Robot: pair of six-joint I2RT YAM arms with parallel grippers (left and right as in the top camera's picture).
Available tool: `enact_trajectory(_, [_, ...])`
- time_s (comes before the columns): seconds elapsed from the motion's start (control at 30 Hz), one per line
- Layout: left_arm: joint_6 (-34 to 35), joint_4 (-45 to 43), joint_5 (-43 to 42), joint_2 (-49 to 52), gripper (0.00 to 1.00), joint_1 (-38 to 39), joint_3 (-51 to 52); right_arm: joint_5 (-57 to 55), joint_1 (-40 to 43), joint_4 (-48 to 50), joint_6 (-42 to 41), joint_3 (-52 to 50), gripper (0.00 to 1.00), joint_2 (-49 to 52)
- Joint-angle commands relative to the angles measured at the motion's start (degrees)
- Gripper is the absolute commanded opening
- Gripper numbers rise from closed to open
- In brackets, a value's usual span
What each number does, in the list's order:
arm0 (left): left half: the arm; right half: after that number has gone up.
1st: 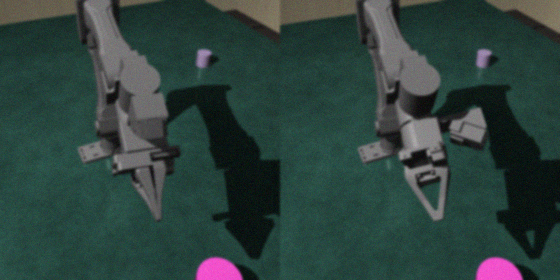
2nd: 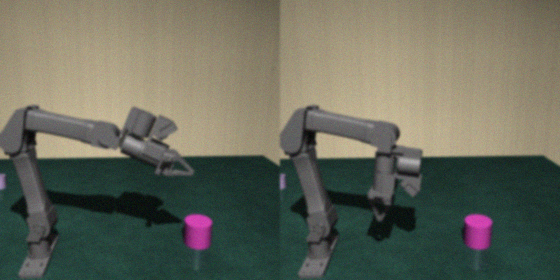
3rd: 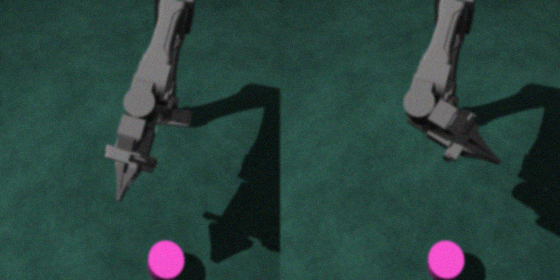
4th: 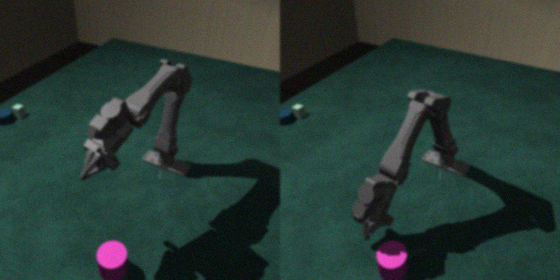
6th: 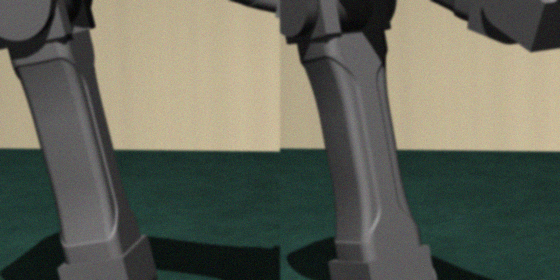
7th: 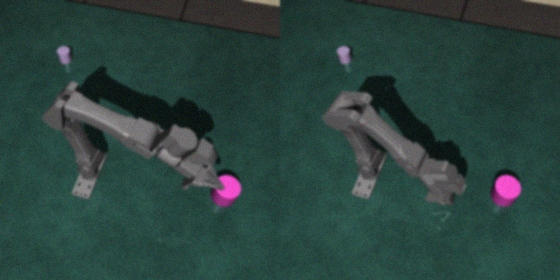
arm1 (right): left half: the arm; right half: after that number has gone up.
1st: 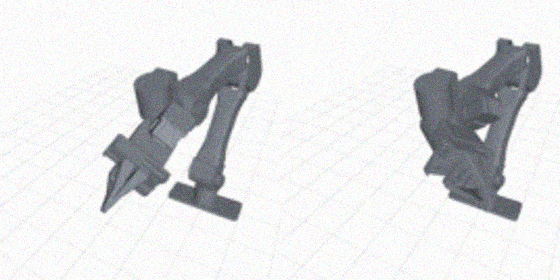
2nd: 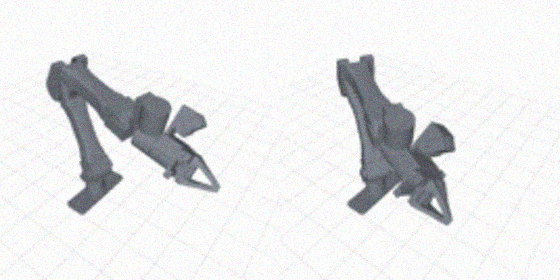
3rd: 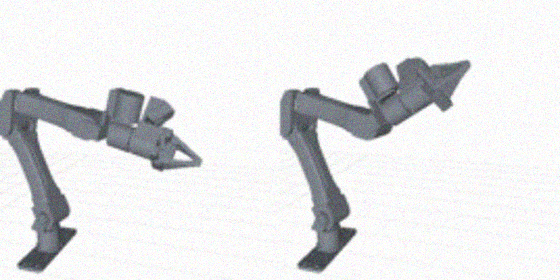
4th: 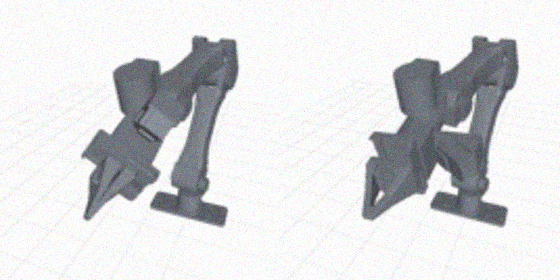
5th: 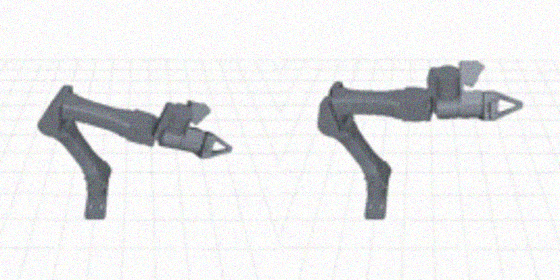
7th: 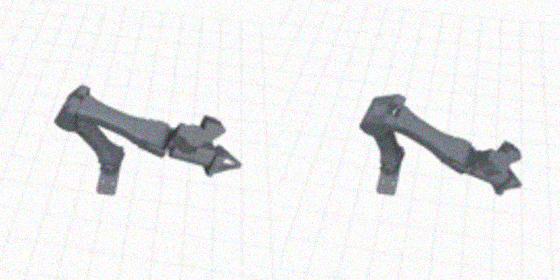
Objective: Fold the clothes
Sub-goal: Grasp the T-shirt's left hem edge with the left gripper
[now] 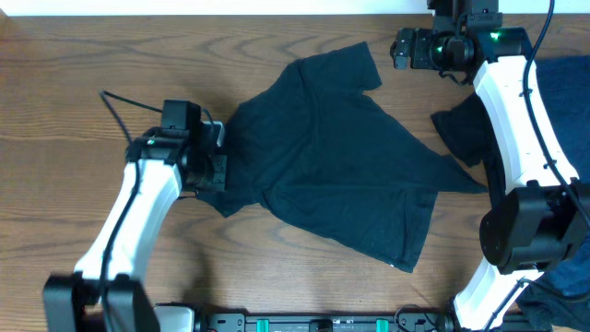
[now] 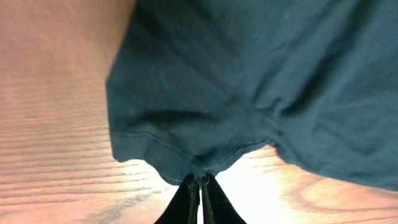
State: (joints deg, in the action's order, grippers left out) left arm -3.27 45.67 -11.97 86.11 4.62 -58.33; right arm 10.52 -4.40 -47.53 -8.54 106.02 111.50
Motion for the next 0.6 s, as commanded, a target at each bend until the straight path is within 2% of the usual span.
enact_trajectory(0.0, [3.1,-0.2,3.0,4.7,0.06,-0.2,-0.8,0.0,0.3,-0.1,0.0,0.1,0.99,0.2])
enact_trajectory(0.57, [10.1,-7.2,5.2,17.9,0.06,-6.1,-0.6,0.0,0.3,-0.1,0.0,0.1,0.99,0.2])
